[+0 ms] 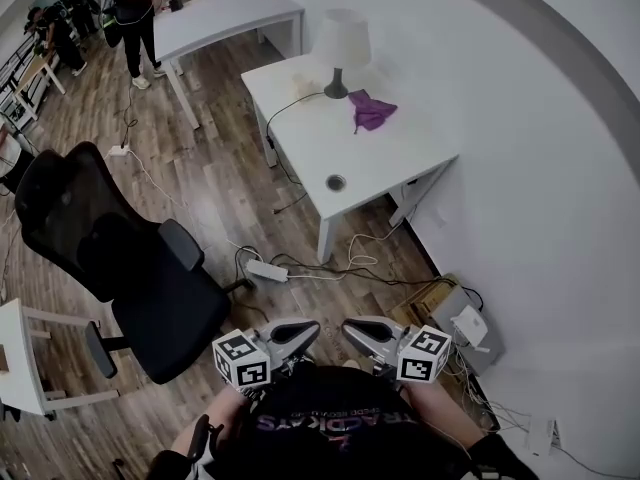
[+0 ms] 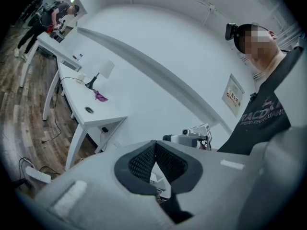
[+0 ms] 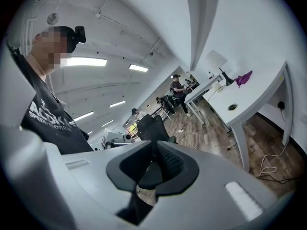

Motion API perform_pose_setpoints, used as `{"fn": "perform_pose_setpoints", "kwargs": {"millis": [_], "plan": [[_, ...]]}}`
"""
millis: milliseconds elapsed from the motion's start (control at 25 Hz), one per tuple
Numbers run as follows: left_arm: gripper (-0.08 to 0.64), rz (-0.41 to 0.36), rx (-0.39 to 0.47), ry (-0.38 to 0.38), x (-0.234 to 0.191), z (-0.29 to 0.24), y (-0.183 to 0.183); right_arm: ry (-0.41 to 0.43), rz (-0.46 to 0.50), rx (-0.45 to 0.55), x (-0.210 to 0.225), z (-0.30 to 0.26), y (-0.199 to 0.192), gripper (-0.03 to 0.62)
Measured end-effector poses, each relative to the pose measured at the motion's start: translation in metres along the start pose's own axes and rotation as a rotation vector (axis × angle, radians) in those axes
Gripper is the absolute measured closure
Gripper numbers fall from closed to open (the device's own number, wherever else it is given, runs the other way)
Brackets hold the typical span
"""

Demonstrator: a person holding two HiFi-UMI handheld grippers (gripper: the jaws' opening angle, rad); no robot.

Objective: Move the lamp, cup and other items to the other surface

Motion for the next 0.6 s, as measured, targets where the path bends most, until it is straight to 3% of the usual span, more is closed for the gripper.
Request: {"fn": "perform_pose_setpoints", "kwargs": {"millis": [400,600], "plan": [[0.563,0.057,0.063,0.070,-0.052,0.070,0.011,0.025,-0.004,-0.008,0.007,-0.085,0.024,0.538],[0.563,0.090,0.100,0.124,-0.067,0.095,0.017,0.021,0.002,-0.014,0.016,-0.106,0.041,0.571]]}}
Point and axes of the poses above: the fingertips, and each gripper's own axes: z backward along the fingers, x to its right, y out of its top, the point moved 2 cm from there along z, backward along the fingers, and after that the axes turned 6 degrees about -x, right-handed, at the moved point
